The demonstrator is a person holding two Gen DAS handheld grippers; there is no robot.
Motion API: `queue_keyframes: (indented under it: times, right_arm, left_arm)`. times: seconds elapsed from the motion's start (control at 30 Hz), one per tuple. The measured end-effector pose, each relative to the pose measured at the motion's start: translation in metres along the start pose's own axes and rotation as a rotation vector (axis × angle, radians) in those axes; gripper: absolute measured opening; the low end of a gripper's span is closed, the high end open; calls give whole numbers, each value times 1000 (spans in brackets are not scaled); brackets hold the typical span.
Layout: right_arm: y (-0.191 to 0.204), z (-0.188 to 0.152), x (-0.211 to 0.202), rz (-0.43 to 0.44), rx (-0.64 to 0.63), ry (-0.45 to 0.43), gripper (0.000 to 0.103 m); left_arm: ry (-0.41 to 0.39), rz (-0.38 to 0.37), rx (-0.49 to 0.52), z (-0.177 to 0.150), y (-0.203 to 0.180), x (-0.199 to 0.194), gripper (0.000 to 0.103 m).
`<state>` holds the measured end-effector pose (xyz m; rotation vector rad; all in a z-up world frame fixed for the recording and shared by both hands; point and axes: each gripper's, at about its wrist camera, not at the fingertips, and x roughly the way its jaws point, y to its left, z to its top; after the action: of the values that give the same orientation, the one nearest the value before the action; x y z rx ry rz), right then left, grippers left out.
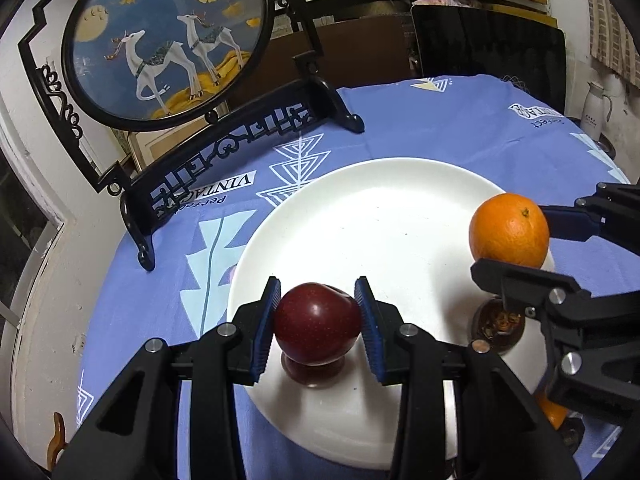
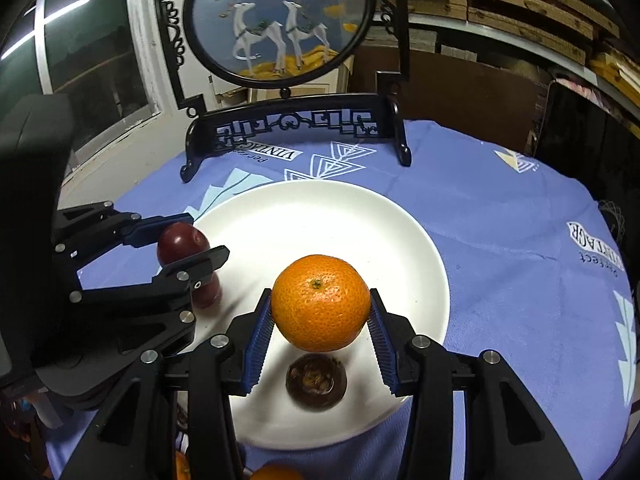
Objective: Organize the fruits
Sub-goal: 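Carry the plum and orange onto the white plate and open both tools, then grasp a small orange with the left tool while the right tool grasps another orange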
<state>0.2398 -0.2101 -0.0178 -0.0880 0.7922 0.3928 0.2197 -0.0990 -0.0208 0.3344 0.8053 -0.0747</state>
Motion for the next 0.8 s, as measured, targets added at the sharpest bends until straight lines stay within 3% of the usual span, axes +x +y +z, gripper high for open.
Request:
queue_keyframes:
  times: [0.27, 0.33, 0.37, 0.63, 0.7, 0.8]
  right_arm:
    - [-2, 13, 16, -14, 12, 6, 47]
    - [-5, 17, 18, -40, 18, -4, 48]
    - [-7, 19, 16, -42, 22, -21, 53]
    - [-18, 3, -24, -23, 62, -56, 60]
    - [-15, -12, -38, -6, 68, -40, 68]
    - [-4, -41, -60, 37, 50, -11, 70]
  left_arm:
    - [29, 11, -10, 6, -1, 17, 39]
    - [34, 25, -18, 9, 0, 21, 67]
    - [20, 33, -27, 10, 2, 19, 71]
    - [-13, 21, -58, -5, 23, -7, 72]
    - [-15, 9, -75, -15, 30, -18, 75]
    - [-19, -23, -71, -36, 35, -40, 78]
